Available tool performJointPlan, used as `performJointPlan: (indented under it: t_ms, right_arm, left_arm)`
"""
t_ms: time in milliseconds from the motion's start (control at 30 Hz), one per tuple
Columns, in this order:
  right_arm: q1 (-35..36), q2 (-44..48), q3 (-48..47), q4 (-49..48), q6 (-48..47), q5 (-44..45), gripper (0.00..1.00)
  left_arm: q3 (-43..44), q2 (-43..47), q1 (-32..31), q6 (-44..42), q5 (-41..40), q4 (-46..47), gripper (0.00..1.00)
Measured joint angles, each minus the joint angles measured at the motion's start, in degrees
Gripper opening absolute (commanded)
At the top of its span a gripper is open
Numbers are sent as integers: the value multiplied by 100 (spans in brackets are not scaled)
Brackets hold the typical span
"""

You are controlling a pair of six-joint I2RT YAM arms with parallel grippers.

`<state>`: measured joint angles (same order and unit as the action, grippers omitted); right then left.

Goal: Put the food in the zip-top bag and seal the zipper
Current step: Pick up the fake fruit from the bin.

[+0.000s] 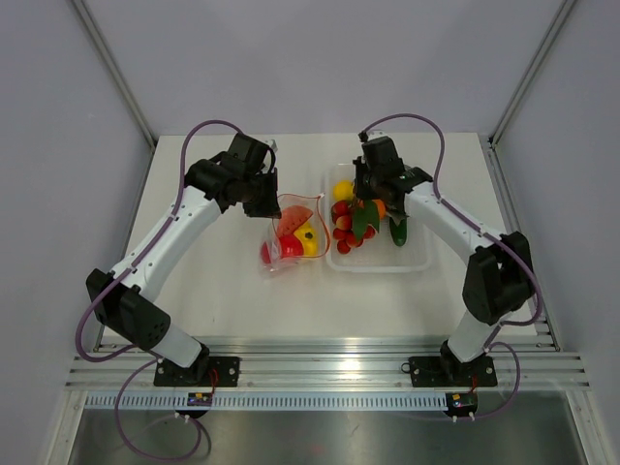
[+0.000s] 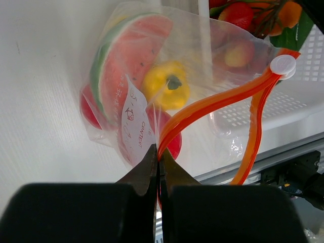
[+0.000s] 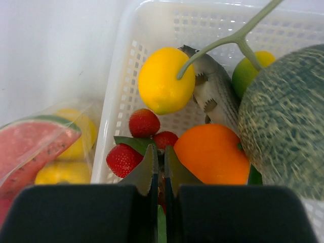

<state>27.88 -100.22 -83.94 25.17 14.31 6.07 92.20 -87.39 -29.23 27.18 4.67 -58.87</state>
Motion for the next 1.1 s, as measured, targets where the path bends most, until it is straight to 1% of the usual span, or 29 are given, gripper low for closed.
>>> performJointPlan:
  t_ms: [367, 533, 767, 1100]
  right_arm:
    - [9, 1996, 782, 9, 337, 129, 0]
    - [15, 2588, 1019, 129, 424, 221, 0]
    - [20, 2935, 1038, 315, 463, 398, 0]
    - [20, 2992, 1110, 518, 501, 575, 0]
  left_arm:
    - [-13, 4, 0, 31, 20, 50, 0]
    - [-87, 35, 0, 48, 37, 90, 0]
    - [-96, 35, 0, 96, 107, 181, 0]
    - [-243, 37, 0, 186, 269, 267, 0]
